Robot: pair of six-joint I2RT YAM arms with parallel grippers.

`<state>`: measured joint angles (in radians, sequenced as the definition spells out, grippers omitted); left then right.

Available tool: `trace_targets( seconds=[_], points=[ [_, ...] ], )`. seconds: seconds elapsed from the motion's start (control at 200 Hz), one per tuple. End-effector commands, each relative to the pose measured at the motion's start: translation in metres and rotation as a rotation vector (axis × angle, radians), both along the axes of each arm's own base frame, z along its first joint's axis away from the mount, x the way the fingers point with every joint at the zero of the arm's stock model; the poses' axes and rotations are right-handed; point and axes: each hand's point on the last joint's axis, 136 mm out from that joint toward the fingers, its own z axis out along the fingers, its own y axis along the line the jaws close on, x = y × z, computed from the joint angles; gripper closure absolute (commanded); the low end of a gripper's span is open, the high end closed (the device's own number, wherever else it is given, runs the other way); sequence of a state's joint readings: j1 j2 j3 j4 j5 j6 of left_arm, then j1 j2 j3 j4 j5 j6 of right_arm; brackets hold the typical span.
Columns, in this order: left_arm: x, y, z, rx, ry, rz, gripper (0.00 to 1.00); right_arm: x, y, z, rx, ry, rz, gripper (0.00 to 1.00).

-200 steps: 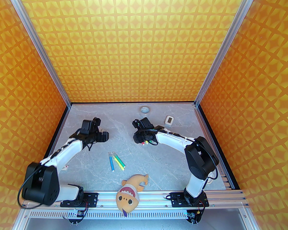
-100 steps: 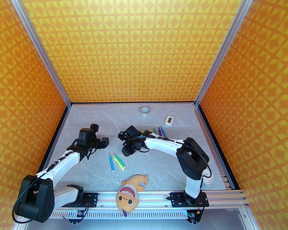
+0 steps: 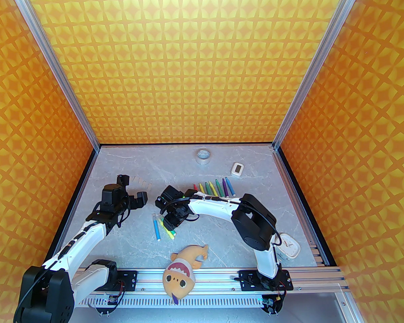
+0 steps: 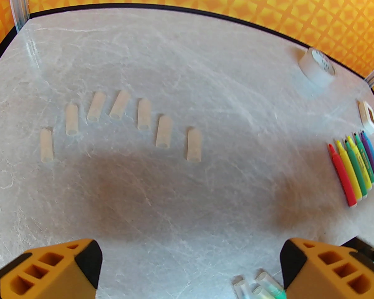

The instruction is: Open the pen caps

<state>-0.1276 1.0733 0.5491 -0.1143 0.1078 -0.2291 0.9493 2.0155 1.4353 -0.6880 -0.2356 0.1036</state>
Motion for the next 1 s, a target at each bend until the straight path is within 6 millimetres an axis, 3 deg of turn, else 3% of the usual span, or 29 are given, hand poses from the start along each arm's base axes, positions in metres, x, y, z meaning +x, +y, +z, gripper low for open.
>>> trace_targets(
  seconds=[0.0,0.36,0.99],
  points=[
    [-0.001,0.0,0.003,-0.022,-0.017,0.002,0.0,0.001,-0.003,-0.006,-0.056,0.002,-0.011,0.58],
    [-0.003,0.001,0.003,-0.025,-0.022,0.007,0.0,-0.001,-0.008,-0.021,-0.141,-0.004,-0.002,0.59],
    [-0.008,0.005,0.013,-0.046,-0.065,0.026,0.0,0.026,-0.019,-0.045,-0.366,-0.093,-0.039,0.66]
  ],
)
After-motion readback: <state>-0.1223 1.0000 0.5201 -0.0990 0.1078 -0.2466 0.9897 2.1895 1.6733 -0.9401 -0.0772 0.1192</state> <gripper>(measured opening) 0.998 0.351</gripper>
